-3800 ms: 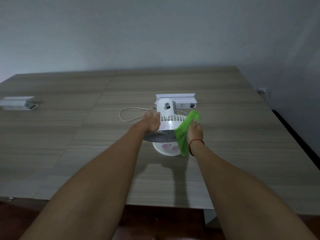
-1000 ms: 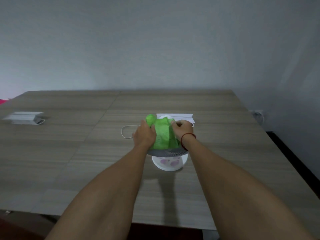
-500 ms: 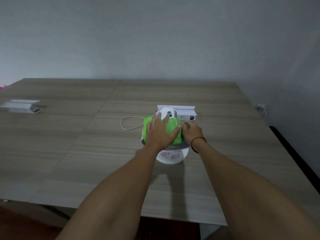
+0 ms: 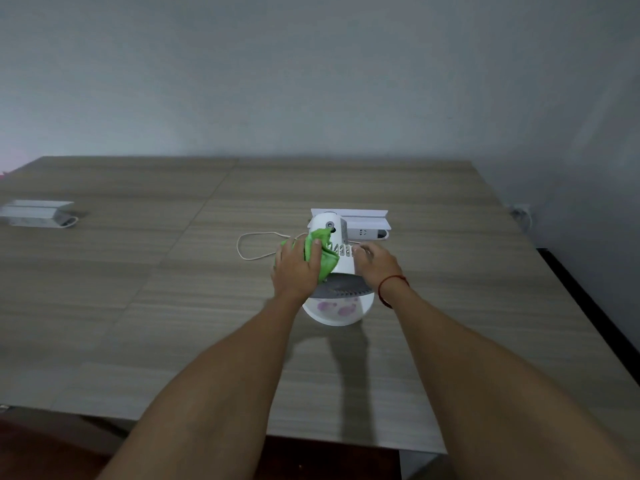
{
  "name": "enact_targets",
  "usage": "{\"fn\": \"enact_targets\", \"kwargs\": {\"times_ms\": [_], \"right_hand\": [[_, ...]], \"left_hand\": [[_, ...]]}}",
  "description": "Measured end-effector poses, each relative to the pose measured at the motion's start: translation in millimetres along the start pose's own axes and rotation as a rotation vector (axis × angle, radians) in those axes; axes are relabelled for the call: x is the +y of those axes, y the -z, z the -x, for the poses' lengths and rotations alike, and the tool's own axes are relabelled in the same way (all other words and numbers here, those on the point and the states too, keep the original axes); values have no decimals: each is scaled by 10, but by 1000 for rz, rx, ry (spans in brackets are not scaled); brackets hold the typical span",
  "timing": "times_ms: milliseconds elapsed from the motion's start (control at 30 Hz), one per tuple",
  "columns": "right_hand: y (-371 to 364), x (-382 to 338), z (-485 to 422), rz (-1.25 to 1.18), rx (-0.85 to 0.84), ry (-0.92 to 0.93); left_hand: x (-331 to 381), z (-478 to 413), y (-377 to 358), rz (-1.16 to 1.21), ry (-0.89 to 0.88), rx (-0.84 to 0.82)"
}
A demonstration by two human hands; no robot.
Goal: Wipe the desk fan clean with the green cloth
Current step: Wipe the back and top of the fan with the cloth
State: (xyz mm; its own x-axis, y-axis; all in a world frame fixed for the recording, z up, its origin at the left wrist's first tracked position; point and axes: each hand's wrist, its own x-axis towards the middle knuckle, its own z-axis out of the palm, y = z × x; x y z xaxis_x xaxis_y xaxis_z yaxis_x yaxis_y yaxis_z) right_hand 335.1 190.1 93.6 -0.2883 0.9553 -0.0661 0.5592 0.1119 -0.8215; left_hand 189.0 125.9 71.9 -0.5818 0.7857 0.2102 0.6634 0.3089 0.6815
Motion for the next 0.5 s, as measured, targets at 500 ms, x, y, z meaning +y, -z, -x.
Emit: {"fn": "enact_targets", "kwargs": {"times_ms": [500], "right_hand": [[-1, 46, 0, 61, 5, -55]], "left_hand": [[140, 238, -127, -125, -319, 25]]}}
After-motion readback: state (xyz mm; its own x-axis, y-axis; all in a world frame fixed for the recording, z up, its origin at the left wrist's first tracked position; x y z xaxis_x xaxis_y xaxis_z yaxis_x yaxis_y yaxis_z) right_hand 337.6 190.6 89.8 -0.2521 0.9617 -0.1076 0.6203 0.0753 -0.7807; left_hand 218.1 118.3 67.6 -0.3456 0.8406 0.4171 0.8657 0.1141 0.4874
